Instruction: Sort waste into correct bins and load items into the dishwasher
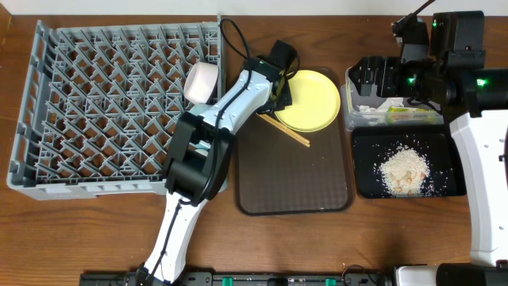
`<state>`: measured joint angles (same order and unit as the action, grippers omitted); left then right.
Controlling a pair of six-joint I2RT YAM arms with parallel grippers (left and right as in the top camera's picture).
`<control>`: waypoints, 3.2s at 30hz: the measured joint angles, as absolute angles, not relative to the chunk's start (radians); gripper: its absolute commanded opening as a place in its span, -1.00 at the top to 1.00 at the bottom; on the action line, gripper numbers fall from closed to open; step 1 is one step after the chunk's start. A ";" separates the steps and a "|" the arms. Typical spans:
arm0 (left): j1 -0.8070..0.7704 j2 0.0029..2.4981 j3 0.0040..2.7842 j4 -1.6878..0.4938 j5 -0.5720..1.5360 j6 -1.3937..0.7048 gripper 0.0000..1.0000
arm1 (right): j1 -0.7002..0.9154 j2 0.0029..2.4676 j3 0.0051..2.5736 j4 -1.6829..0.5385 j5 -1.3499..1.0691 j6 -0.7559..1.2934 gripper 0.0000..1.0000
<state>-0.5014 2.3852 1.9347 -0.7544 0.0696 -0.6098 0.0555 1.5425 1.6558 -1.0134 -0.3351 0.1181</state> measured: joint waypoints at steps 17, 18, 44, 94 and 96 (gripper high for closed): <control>-0.505 2.377 1.927 -0.752 0.071 -0.625 0.85 | 0.056 1.542 1.656 -1.013 -0.335 0.118 -0.98; -0.505 2.375 1.925 -0.753 0.072 -0.625 0.85 | 0.056 1.542 1.656 -1.013 -0.335 0.118 -0.99; -0.505 2.300 1.892 -0.799 0.107 -0.639 0.39 | 0.056 1.542 1.656 -1.013 -0.335 0.118 -0.99; -0.490 2.355 1.874 -0.702 0.225 -0.677 0.85 | 0.057 1.542 1.656 -1.013 -0.335 0.118 -0.98; -0.484 2.355 1.874 -0.702 0.239 -0.677 0.85 | 0.057 1.542 1.656 -1.013 -0.335 0.118 -0.98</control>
